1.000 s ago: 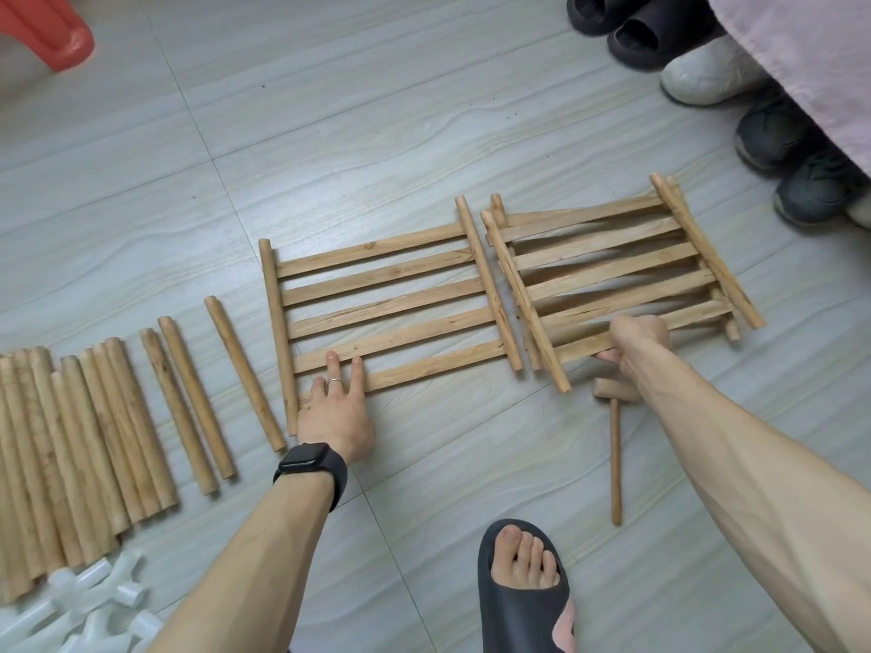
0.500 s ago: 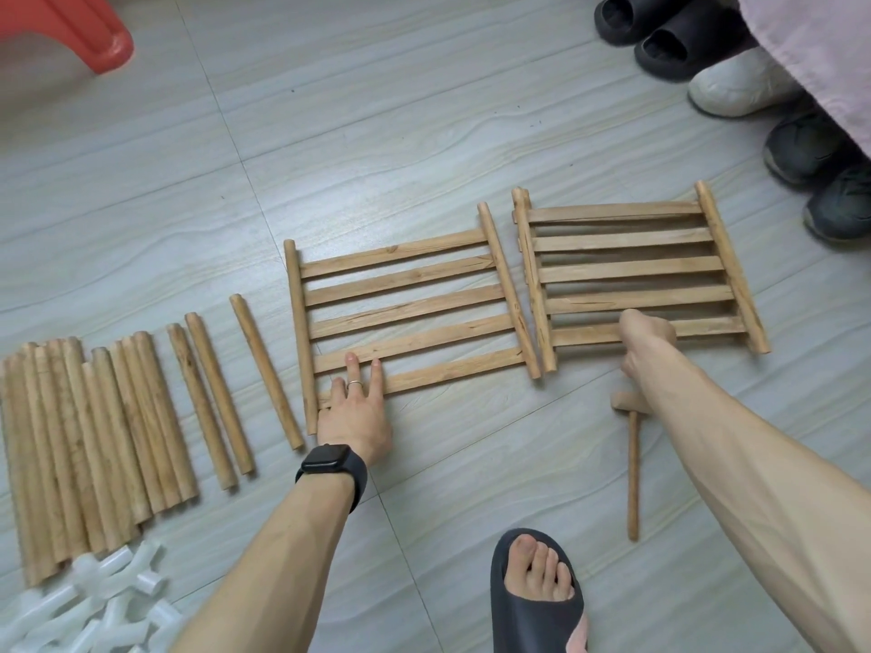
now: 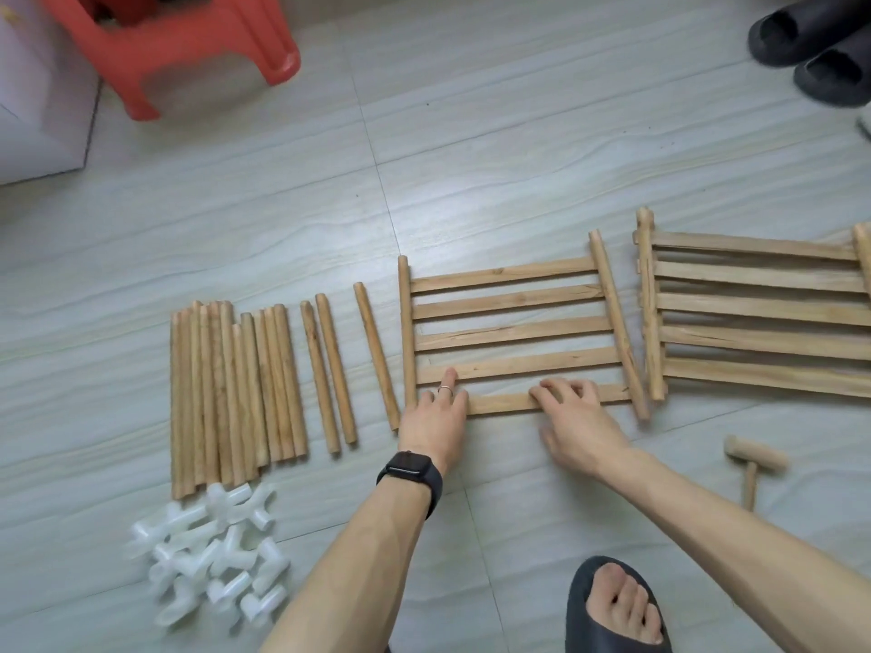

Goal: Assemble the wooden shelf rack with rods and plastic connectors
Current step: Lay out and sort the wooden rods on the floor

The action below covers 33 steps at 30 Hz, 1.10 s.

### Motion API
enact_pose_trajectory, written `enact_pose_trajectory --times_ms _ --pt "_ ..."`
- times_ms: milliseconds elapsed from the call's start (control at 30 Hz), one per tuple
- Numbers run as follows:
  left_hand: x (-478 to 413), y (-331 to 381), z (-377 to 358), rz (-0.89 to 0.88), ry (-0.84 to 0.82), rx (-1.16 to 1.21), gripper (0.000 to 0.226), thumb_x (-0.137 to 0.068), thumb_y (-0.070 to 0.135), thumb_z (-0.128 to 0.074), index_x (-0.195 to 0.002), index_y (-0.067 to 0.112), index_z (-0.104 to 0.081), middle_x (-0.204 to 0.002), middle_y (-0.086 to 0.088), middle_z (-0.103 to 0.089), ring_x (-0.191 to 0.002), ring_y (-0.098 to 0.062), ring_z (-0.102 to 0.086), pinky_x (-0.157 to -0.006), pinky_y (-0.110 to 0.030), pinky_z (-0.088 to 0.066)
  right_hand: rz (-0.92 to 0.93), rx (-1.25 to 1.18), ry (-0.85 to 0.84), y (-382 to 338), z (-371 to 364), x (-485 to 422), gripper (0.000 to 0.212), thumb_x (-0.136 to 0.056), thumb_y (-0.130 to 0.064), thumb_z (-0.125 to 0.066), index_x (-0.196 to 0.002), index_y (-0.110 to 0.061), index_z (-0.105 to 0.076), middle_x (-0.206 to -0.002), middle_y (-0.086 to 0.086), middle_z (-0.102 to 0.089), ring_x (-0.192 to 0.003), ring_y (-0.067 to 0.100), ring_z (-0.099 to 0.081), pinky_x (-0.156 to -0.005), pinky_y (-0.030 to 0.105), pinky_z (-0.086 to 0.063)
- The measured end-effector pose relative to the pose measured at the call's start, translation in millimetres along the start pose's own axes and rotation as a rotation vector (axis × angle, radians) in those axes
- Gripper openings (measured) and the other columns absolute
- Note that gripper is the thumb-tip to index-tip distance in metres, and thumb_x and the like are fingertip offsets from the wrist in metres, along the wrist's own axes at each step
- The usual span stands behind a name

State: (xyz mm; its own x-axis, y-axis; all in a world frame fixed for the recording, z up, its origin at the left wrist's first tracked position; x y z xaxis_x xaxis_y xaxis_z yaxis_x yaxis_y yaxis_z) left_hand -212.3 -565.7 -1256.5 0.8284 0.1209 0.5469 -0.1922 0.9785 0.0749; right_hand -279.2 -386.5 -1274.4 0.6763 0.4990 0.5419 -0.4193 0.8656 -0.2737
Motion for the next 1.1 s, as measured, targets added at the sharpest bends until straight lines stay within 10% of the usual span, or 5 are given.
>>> enact_pose_trajectory --times_ms 467,700,933,1100 --pt "23.4 -87.7 -1.6 0.055 -0.071 0.142 0.032 -0.101 0.023 -0.045 -0.132 0.016 -0.055 -0.153 0.006 -0.033 -0.114 -0.027 -0.059 -0.087 -0.039 -0.052 0.161 0.200 -0.062 -72.8 -11.3 -14.6 0.036 -0.100 -0.027 -0.043 -0.135 -0.026 -0.049 -0.137 0.002 -0.046 -0.128 0.027 -0.042 -0.090 0.038 -0.049" --pt "23.3 -132.6 20.0 0.178 0.198 0.132 0.054 -0.097 0.008 -0.046 -0.149 0.019 -0.035 -0.157 -0.008 -0.033 -0.136 -0.030 -0.041 -0.104 -0.043 -0.045 0.142 0.451 -0.060 -84.0 -12.3 -24.1 0.027 -0.104 -0.016 -0.042 -0.130 -0.021 -0.041 -0.130 0.006 -0.047 -0.121 0.032 -0.047 -0.067 0.038 -0.044" --pt "24.3 -169.4 0.0 0.131 0.129 -0.053 0.050 -0.100 0.024 -0.040 -0.149 0.034 -0.032 -0.156 0.002 -0.034 -0.140 -0.023 -0.035 -0.100 -0.040 -0.041 0.077 0.486 -0.081 -61.7 -3.7 -14.3 0.035 -0.098 -0.004 -0.044 -0.129 -0.020 -0.037 -0.132 0.005 -0.042 -0.126 0.032 -0.041 -0.065 0.037 -0.046" --pt "25.3 -167.6 -7.3 0.234 0.136 -0.015 0.050 -0.096 0.017 -0.043 -0.143 0.029 -0.038 -0.158 -0.002 -0.030 -0.137 -0.026 -0.035 -0.093 -0.039 -0.043 0.080 0.477 -0.083 -72.9 -2.6 -12.1 0.029 -0.105 -0.034 -0.041 -0.133 -0.025 -0.038 -0.133 0.004 -0.044 -0.121 0.031 -0.044 -0.068 0.038 -0.046"
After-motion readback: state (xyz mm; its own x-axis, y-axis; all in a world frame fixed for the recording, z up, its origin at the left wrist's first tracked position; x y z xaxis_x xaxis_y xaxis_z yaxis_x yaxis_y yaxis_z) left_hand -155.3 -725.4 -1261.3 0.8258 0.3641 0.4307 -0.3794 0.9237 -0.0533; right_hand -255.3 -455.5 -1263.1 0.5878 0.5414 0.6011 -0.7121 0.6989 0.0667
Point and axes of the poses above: each hand's wrist, its own x-axis away from the middle knuckle, its own z-axis out of the back of the hand, y = z × x, the point moved 6 cm from there along -x, towards the middle knuckle
